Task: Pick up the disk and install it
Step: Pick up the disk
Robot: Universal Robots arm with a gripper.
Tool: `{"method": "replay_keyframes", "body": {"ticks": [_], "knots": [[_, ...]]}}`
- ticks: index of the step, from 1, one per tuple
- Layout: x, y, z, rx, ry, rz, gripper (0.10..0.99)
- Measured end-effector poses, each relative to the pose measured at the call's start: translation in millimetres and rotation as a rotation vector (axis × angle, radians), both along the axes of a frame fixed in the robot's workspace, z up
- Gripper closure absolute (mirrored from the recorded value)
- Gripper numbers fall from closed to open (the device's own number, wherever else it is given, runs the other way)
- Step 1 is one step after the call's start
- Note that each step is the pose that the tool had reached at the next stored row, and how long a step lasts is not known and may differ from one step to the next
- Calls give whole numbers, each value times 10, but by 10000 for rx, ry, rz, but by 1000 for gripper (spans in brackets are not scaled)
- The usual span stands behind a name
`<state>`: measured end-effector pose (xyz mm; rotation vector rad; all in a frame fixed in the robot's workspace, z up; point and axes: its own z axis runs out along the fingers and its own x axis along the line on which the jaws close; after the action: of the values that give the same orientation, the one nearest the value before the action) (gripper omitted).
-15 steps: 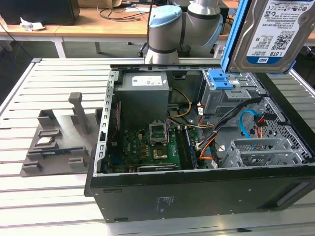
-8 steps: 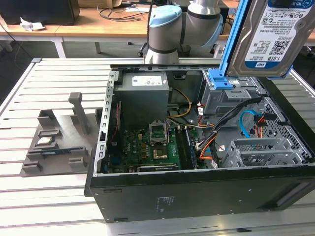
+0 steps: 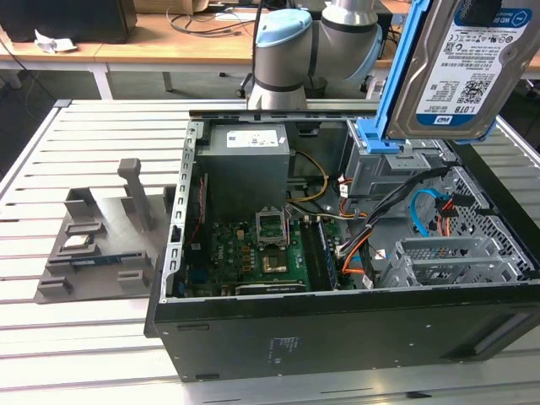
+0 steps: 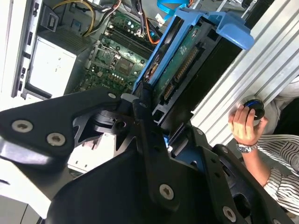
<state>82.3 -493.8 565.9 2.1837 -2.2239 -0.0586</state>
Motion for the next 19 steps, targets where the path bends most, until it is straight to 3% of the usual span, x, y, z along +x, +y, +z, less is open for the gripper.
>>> {"method": "replay_keyframes", "body": {"ticks": [7,19], "knots": [[2,-1,-113,0,-1,0,718],[4,-4,-224,1,0,0,718]]}}
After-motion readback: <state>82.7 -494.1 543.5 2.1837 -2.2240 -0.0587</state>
